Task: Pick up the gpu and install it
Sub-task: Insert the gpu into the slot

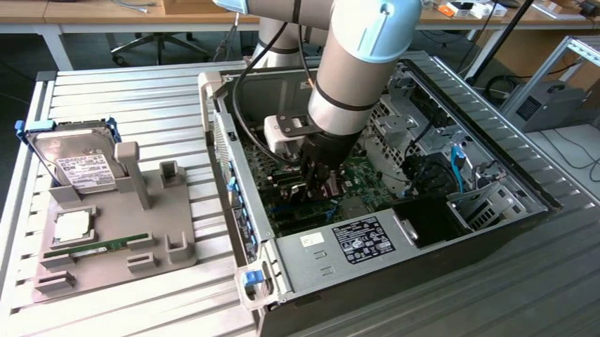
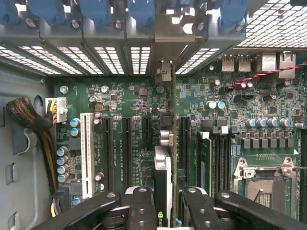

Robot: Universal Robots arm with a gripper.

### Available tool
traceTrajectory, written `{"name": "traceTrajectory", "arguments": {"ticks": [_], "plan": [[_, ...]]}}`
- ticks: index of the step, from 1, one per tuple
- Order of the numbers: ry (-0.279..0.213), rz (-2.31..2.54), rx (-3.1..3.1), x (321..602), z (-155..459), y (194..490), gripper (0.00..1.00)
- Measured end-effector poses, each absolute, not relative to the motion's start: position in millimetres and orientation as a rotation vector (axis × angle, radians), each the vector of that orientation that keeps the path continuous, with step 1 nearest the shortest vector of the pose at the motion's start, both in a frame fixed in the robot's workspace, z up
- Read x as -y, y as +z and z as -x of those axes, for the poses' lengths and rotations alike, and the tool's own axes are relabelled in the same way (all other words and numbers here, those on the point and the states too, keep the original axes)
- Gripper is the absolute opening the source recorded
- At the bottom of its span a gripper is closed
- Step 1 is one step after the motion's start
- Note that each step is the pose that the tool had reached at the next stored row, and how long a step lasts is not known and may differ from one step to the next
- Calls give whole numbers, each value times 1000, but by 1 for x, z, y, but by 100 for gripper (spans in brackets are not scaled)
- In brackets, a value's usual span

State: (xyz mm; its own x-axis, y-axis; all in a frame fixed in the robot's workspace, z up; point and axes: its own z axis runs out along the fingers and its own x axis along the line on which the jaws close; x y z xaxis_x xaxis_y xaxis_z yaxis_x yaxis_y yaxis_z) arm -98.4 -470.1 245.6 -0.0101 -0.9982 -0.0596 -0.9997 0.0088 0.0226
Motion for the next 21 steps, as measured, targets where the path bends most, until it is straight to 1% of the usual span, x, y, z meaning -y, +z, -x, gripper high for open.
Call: {"name": "traceTrajectory", "arguments": {"ticks": [21], "plan": [[90,2161,-2241,470,99,245,27]]}}
